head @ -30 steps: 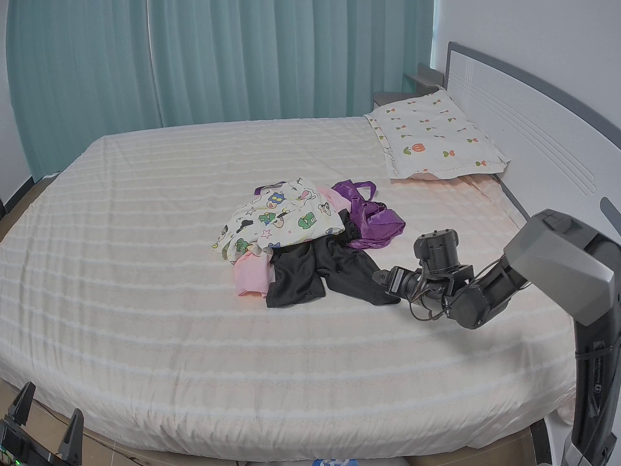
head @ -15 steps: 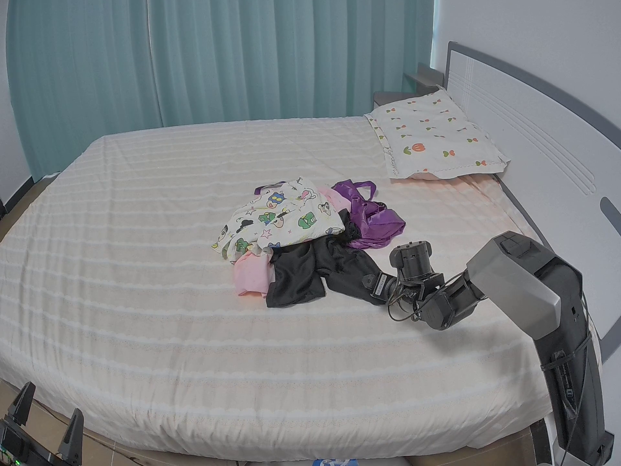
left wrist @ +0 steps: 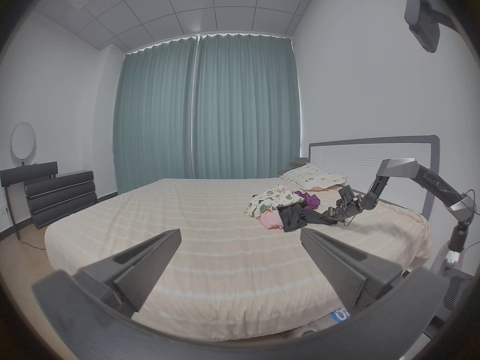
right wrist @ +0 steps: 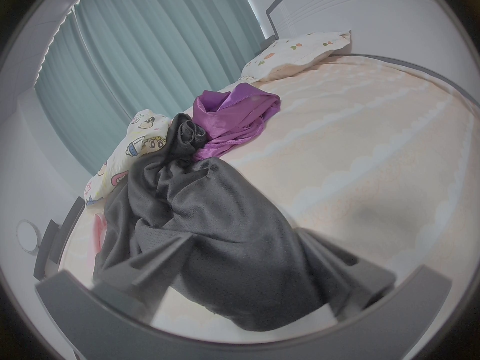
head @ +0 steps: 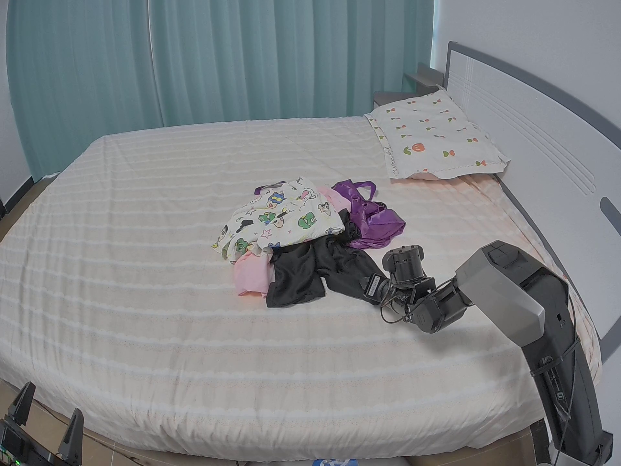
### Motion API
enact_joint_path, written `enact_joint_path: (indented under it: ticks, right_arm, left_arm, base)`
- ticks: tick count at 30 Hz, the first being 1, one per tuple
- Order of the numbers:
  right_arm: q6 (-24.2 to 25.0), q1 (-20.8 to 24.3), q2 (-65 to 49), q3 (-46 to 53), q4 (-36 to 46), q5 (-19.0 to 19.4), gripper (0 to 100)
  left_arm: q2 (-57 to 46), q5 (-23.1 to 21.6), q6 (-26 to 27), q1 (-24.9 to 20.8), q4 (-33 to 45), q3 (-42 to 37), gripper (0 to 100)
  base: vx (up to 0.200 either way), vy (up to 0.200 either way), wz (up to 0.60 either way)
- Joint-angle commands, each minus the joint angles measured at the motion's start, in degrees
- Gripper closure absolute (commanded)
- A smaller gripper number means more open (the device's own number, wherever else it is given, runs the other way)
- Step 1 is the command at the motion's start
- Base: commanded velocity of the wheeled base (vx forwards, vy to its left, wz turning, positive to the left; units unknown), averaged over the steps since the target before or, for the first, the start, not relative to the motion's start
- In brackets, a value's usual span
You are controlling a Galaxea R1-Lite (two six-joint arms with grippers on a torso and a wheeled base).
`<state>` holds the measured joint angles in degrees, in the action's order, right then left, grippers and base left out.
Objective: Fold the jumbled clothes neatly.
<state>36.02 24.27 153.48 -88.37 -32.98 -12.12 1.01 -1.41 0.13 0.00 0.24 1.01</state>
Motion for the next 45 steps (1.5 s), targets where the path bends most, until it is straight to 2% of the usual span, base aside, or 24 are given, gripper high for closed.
enact_joint_path:
  ticks: [1, 5, 10, 11, 14, 15, 16, 18, 19, 22, 24, 26, 27, 28, 29, 32, 34, 35, 36, 37, 42, 45]
  right_arm:
    - [1.1, 0.2, -4.0, 5.6, -0.1, 1.2, 100]
    - [1.3, 0.3, -8.5, 13.7, -1.4, 4.4, 100]
    - [5.9, 1.2, -17.1, 28.6, -8.4, 8.9, 100]
    - [7.1, 1.5, -20.2, 34.1, -11.0, 10.4, 100]
    - [7.8, 2.4, -25.1, 44.2, -16.0, 12.6, 100]
    - [7.9, 2.7, -26.6, 47.3, -18.2, 13.0, 100]
    - [8.8, 3.1, -28.9, 52.2, -21.6, 13.2, 100]
    - [8.9, 3.2, -29.0, 52.6, -21.9, 13.2, 100]
    - [10.4, 4.0, -31.7, 57.2, -24.9, 13.4, 100]
    - [12.4, 4.9, -35.5, 61.7, -26.6, 14.3, 100]
    - [13.7, 4.9, -36.9, 63.7, -26.7, 14.9, 100]
    - [14.5, 4.9, -37.4, 64.9, -26.8, 14.8, 100]
    - [14.5, 4.9, -37.4, 64.9, -26.8, 14.8, 100]
    - [15.6, 4.9, -38.3, 66.3, -26.9, 14.5, 100]
    - [16.3, 4.9, -39.0, 66.9, -26.9, 14.5, 100]
    - [19.3, 4.7, -40.9, 68.9, -26.8, 15.4, 100]
    - [21.0, 4.2, -40.7, 69.7, -27.1, 16.4, 100]
    - [21.0, 4.2, -40.7, 69.7, -27.1, 16.4, 100]
    - [21.1, 3.7, -40.5, 70.2, -27.8, 17.0, 100]
    - [21.1, 3.5, -40.4, 70.5, -28.3, 17.3, 100]
    - [21.2, 1.9, -39.8, 73.1, -32.6, 17.8, 100]
    - [21.3, 1.8, -38.3, 74.0, -34.4, 17.8, 100]
  left_arm:
    - [-0.9, -0.1, 0.0, 0.0, 0.0, -0.9, 0]
    - [-0.9, -0.3, -0.1, 0.0, 0.0, -0.9, 0]
    - [-1.0, -0.2, -0.5, 0.0, 0.1, -0.9, 0]
    - [-1.0, -0.3, 0.2, 0.0, 0.0, -0.9, 0]
    - [-1.0, -0.2, 0.8, 0.0, -0.3, -0.9, 0]
    - [-0.8, -0.3, -0.1, 0.0, -1.2, 0.7, 0]
    - [1.3, -0.5, -4.5, -0.5, -2.8, 9.5, 0]
    - [1.7, -0.6, -4.9, -0.6, -2.8, 10.3, 0]
    - [7.4, -2.8, -6.5, -2.1, 0.0, 14.0, 0]
    - [13.8, -6.8, -5.1, -2.8, 1.6, 14.0, 0]
    - [22.8, -9.0, -5.0, -2.9, 1.0, 14.3, 0]
    - [33.2, -10.1, -4.0, -2.9, -2.5, 14.5, 0]
    - [33.2, -10.1, -4.0, -2.9, -2.5, 14.5, 0]
    - [41.2, -10.2, -2.9, -3.3, -7.0, 14.0, 0]
    - [44.8, -10.2, -2.4, -3.9, -8.5, 13.9, 0]
    - [56.7, -9.5, -3.6, -8.0, -13.3, 14.9, 0]
    - [66.2, -9.0, -8.0, -10.7, -21.0, 16.1, 0]
    - [66.2, -9.0, -8.0, -10.7, -21.0, 16.1, 0]
    - [74.2, -8.6, -11.2, -14.1, -26.3, 16.5, 0]
    - [78.1, -8.0, -12.4, -15.4, -28.4, 16.7, 0]
    - [99.6, -0.5, -20.1, -22.5, -38.4, 22.2, 0]
    - [108.6, 3.6, -25.4, -25.6, -43.0, 26.8, 0]
  base:
    - [0.000, 0.000, 0.00]
    - [0.000, 0.000, 0.00]
    - [0.000, 0.000, 0.00]
    - [0.000, 0.000, 0.00]
    - [0.000, 0.000, 0.00]
    - [0.000, 0.000, 0.00]
    - [0.000, 0.000, 0.00]
    - [0.000, 0.000, 0.00]
    - [0.000, 0.000, 0.00]
    - [0.000, 0.000, 0.00]
    - [0.000, 0.000, 0.00]
    - [0.000, 0.000, 0.00]
    - [0.000, 0.000, 0.00]
    - [0.000, 0.000, 0.00]
    - [0.000, 0.000, 0.00]
    - [0.000, 0.000, 0.00]
    - [0.000, 0.000, 0.00]
    - [0.000, 0.000, 0.00]
    - [0.000, 0.000, 0.00]
    - [0.000, 0.000, 0.00]
    - [0.000, 0.000, 0.00]
    - [0.000, 0.000, 0.00]
